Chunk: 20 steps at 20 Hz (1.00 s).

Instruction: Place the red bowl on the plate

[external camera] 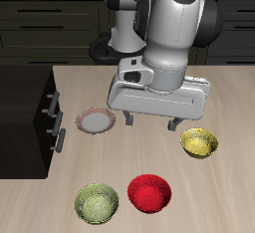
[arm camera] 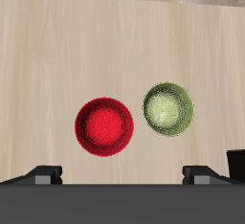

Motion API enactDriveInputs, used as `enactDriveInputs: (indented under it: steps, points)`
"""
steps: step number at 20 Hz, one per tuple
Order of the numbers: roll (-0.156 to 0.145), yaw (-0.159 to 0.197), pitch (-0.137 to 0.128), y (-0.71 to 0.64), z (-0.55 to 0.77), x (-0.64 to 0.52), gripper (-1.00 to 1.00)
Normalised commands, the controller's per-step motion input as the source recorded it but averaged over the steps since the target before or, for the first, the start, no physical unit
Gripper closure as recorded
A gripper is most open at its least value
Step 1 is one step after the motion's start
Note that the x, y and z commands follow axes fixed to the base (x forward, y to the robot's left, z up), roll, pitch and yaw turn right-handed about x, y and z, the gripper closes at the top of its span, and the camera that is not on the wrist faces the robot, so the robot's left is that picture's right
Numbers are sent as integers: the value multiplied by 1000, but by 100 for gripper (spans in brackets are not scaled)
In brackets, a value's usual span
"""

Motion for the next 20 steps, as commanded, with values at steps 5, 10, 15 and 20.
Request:
enactDriveInputs:
  steps: [5,10,15,20]
  points:
    - [23,-2,11,255,-72,2,-100]
    - [-105,-3,-19,-77,2,-52,-100]
    - [-56,3,-2,65,-25,-6,-100]
    - [-7,15,-7,136,-76,-20,-100]
